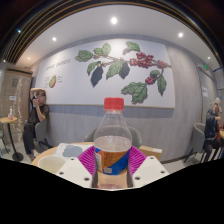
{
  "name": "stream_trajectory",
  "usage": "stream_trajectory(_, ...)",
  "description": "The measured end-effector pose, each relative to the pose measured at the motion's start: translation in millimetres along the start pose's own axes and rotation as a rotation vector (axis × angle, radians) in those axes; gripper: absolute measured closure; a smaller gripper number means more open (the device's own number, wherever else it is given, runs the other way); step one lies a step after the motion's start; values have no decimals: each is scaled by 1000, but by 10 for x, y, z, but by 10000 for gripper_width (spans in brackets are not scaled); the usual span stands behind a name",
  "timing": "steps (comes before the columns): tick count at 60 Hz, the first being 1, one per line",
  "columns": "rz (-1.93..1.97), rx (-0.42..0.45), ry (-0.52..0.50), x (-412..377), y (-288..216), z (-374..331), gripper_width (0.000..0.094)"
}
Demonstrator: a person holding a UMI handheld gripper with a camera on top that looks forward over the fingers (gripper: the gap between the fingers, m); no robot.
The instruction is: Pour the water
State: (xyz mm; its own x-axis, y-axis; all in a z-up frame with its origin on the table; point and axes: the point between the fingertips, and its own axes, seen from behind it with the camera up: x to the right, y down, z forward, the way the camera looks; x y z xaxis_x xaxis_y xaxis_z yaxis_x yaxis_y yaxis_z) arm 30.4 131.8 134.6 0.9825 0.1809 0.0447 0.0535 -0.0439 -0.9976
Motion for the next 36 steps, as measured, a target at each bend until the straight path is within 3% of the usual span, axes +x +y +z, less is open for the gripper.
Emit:
stream_trajectory(4, -14, -4, 6, 0, 7, 41, 514)
stream_trajectory(11, -33, -43, 17, 19, 91, 30, 353)
stream_trajectory(16, -54, -104, 21, 70, 164, -23, 64)
stream_trajectory(19, -50, -105, 22, 80, 174, -108, 100)
stream_trajectory(36, 54, -130, -47, -12, 375, -1351, 74)
